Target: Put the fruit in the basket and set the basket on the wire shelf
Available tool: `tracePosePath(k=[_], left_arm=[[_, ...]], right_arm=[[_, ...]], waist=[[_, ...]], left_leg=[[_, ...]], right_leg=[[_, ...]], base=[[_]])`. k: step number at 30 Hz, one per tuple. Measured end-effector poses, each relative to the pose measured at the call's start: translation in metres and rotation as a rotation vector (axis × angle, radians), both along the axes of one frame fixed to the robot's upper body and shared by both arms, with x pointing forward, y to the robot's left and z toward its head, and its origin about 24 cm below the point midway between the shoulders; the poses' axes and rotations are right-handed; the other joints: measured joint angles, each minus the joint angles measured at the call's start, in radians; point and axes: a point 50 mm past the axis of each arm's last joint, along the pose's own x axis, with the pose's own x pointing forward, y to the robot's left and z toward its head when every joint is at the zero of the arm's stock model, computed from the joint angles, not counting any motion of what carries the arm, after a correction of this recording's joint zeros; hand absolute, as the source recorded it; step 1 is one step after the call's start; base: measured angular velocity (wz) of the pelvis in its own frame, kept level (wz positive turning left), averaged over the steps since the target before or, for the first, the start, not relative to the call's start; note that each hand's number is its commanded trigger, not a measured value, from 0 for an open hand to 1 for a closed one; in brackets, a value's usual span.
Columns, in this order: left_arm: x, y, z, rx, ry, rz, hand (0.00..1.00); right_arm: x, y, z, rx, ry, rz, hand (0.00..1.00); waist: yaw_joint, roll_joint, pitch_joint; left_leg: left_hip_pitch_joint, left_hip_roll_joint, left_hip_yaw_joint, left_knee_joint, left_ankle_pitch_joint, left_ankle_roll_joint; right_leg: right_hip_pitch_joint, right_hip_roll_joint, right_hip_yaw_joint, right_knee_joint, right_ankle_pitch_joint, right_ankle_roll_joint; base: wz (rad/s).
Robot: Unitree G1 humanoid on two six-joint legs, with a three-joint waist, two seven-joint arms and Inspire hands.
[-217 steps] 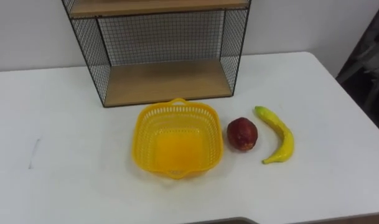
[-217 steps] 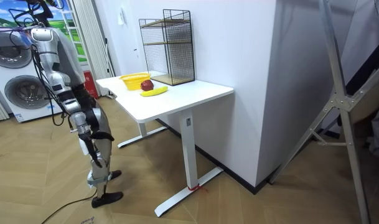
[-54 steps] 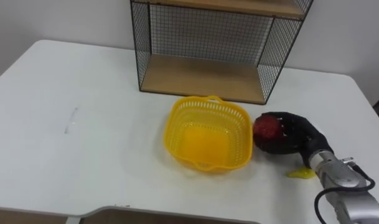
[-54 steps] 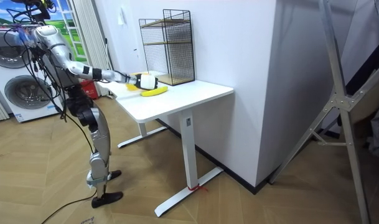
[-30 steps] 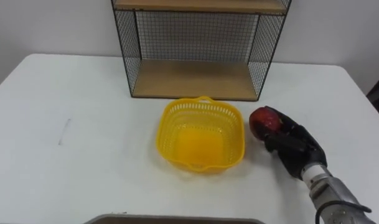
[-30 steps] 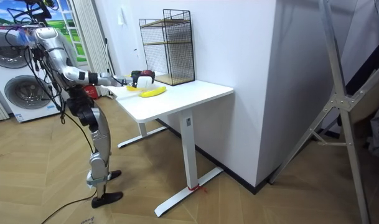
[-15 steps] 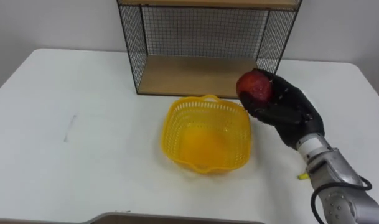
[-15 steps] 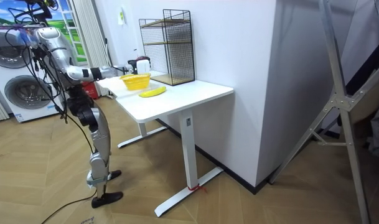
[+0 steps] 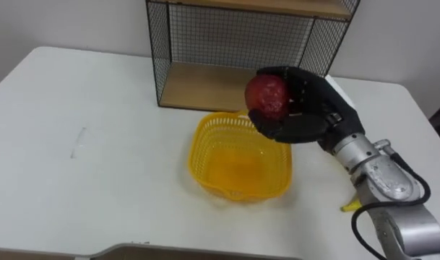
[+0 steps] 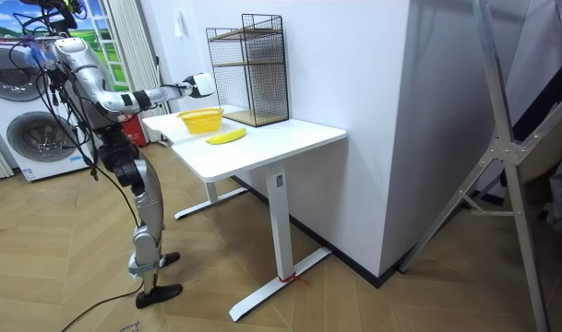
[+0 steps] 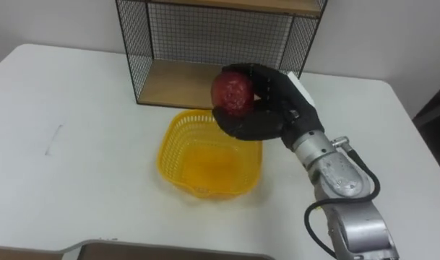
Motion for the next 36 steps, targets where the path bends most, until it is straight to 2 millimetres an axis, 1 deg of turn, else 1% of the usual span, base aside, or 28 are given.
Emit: tracePosePath(k=[1, 2, 5, 9, 19, 27, 36], left_arm=[[-0.001, 0.001, 0.0, 0.001, 0.003, -0.003, 0.0], [-0.001, 0.002, 0.0, 0.002, 0.004, -0.004, 0.0], [-0.001, 0.004, 0.001, 0.009, 0.009, -0.007, 0.0], [-0.001, 0.007, 0.002, 0.018, 0.009, -0.011, 0.0], [0.0, 0.007, 0.002, 0.018, 0.013, -0.029, 0.0], [0.0, 0.007, 0.002, 0.016, 0.017, -0.029, 0.0], [0.001, 0.007, 0.002, 0.016, 0.016, -0.029, 0.0]], right_arm=[[0.0, 0.002, -0.001, -0.042, -0.002, 0.006, 0.2], [0.0, 0.003, -0.002, -0.062, -0.003, 0.008, 0.0], [-0.001, 0.004, -0.004, -0.123, -0.004, 0.013, 0.0], [-0.001, 0.003, -0.006, -0.133, 0.005, 0.015, 0.0], [-0.001, -0.001, -0.022, -0.15, 0.081, -0.003, 0.0], [-0.002, -0.001, -0.025, -0.163, 0.096, -0.003, 0.0], [-0.004, -0.002, -0.028, -0.182, 0.103, -0.003, 0.0]], waist=[[0.001, 0.0, 0.0001], [0.001, 0.0, 0.0002], [0.0, 0.001, 0.0011], [-0.002, 0.001, 0.001], [-0.003, -0.004, 0.0007], [-0.005, -0.014, 0.0011], [-0.005, -0.011, 0.0032]], left_leg=[[0.0, 0.0, -0.001, -0.002, 0.0, 0.0], [-0.001, 0.0, -0.002, -0.002, 0.0, 0.0], [-0.003, -0.001, -0.004, -0.002, 0.0, 0.0], [-0.004, -0.001, -0.005, -0.002, 0.0, 0.0], [-0.008, -0.001, -0.007, 0.003, 0.0, 0.0], [-0.009, -0.001, -0.011, 0.006, 0.0, 0.0], [-0.009, -0.002, -0.012, 0.011, 0.0, 0.0]], right_leg=[[0.0, 0.0, -0.007, 0.0, 0.0, 0.0], [-0.001, 0.0, -0.009, 0.0, 0.0, 0.0], [-0.002, 0.0, -0.011, 0.0, 0.0, 0.0], [-0.002, 0.0, -0.012, -0.001, 0.0, 0.0], [-0.002, 0.0, -0.014, 0.0, 0.0, 0.0], [-0.001, 0.0, -0.018, 0.0, 0.0, 0.0], [0.0, 0.0, -0.018, 0.001, 0.001, -0.001]], base=[[0.0], [0.03], [0.0], [0.0], [0.0], [0.01], [0.0]])
